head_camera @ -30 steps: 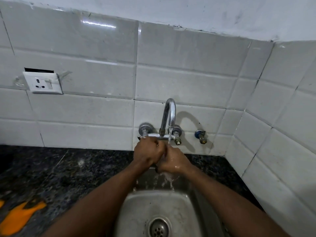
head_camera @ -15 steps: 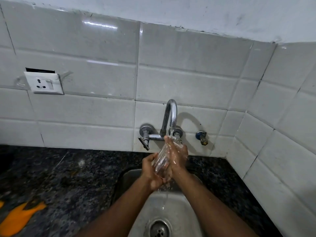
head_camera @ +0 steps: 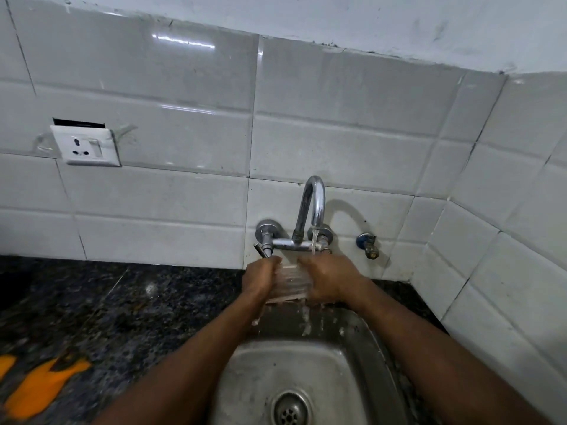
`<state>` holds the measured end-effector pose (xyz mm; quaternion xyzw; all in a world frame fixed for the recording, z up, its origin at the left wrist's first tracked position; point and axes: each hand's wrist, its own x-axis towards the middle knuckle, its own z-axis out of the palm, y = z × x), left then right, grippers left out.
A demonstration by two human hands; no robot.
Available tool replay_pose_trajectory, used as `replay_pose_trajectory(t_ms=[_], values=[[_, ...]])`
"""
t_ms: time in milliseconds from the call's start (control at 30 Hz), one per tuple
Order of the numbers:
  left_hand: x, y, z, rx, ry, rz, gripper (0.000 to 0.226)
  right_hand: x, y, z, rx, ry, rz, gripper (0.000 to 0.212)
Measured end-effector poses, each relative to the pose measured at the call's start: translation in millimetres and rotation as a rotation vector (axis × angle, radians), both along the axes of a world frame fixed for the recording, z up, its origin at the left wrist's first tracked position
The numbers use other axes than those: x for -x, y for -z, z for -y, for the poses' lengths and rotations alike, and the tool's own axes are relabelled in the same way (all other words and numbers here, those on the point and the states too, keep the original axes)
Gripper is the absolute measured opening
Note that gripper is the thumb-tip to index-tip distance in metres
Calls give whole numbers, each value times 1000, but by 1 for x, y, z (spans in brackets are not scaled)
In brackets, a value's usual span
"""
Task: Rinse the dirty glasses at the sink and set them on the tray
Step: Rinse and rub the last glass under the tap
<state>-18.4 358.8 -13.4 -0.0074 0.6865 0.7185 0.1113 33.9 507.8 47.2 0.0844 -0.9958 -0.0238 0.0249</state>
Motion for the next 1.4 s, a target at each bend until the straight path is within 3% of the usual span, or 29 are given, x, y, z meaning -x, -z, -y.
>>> replay_pose_trajectory(t_ms=[67,133,167,233,300,333,400,433,500,533,567,633,700,767,833,867,933,1000,1033,1100,1167,1233,1267,1367,1400], values=[[-9,3,1,-49,41,-276,14,1,-9,-1,180,73,148,48],[-11,7,0,4,55,-434,4,1,-10,0,377,180,300,45],[-7,6,-2,66,11,-412,8,-1,-7,5,357,178,273,46],[-1,-3,-6,106,-115,-108,23,-3,12,15,65,55,-8,51],[-5,-12,-5,63,-87,179,31,-3,28,19,-113,-58,-239,52],[-7,-14,-4,67,-46,200,31,-3,30,18,-124,-84,-272,52],[-10,-11,-1,41,14,59,27,1,26,10,-37,-89,-199,52],[-11,-7,1,37,22,-108,23,2,21,5,94,-52,-77,52],[-13,-4,3,143,64,-443,12,2,9,1,336,40,205,61],[-13,-5,1,230,61,-513,12,2,8,2,353,67,244,66],[-10,-9,-4,323,31,-491,17,1,11,6,294,77,199,69],[-5,-17,-10,448,-45,-260,29,-1,25,13,108,56,-33,72],[-2,-22,-11,527,-27,-139,32,-2,35,17,66,45,-149,75],[2,-16,-9,435,30,-341,28,-1,31,12,231,75,-46,80],[-4,-12,-1,345,96,-635,24,2,21,2,498,132,204,88],[-3,-10,0,352,107,-701,24,1,18,2,533,145,269,90],[2,-8,-8,489,32,-603,27,-1,23,10,362,158,141,89],[6,-12,-20,659,-61,-309,37,-6,34,23,145,150,-118,84],[7,-11,-24,694,-54,-229,41,-7,41,26,140,141,-183,83],[6,-7,-25,600,-23,-276,42,-7,45,22,330,167,-108,83],[-1,-11,-14,480,35,-546,34,-3,36,8,700,218,146,80],[-5,-13,-6,465,109,-791,29,-2,30,1,845,201,291,70],[-6,-15,-7,501,99,-800,29,-3,30,5,774,213,256,68],[-5,-16,-18,738,20,-455,42,-5,40,24,333,257,-83,81],[-4,-15,-19,781,27,-416,45,-5,43,25,322,251,-100,83]])
